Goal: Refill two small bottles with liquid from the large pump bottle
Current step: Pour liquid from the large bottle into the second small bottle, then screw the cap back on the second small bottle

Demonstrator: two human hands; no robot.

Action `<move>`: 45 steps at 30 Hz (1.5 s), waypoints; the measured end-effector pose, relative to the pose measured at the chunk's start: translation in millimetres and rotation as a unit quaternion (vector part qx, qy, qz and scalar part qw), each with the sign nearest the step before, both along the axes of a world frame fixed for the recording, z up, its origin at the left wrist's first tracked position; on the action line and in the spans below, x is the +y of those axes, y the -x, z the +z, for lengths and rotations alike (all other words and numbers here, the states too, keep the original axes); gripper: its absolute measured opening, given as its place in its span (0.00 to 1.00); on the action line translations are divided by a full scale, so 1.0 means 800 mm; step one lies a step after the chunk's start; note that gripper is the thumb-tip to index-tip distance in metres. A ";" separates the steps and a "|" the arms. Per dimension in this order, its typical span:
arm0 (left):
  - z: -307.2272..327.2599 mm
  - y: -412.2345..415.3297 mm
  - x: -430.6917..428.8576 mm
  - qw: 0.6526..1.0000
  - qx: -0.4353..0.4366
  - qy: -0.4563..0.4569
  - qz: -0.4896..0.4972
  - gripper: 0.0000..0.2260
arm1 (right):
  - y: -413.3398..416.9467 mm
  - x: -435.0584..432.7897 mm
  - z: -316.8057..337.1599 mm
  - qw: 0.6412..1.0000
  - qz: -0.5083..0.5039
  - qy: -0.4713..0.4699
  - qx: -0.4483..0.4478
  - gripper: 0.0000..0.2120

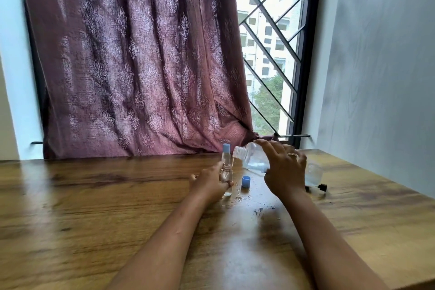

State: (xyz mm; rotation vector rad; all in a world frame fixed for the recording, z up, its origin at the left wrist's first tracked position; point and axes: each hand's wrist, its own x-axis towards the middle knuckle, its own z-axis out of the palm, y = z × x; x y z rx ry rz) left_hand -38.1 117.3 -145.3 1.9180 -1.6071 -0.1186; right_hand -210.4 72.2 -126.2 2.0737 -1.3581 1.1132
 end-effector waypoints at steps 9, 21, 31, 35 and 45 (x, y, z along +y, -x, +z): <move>0.001 -0.001 0.002 1.000 0.021 0.001 -0.001 0.22 | 0.014 -0.008 0.005 0.974 0.067 -0.024 -0.217 0.38; -0.001 -0.004 0.008 1.000 0.015 -0.020 -0.002 0.24 | 0.022 -0.031 -0.002 0.903 0.181 -0.086 -0.380 0.45; -0.004 -0.006 0.004 0.999 0.031 -0.017 -0.001 0.17 | 0.000 -0.005 0.007 0.954 0.174 0.163 -0.179 0.21; -0.005 -0.006 0.003 0.999 0.032 -0.012 -0.004 0.16 | -0.033 0.009 -0.002 0.959 0.274 0.064 -0.014 0.14; -0.004 -0.005 0.003 1.000 0.030 -0.009 0.001 0.16 | -0.045 -0.022 -0.050 0.946 0.127 -0.258 0.149 0.09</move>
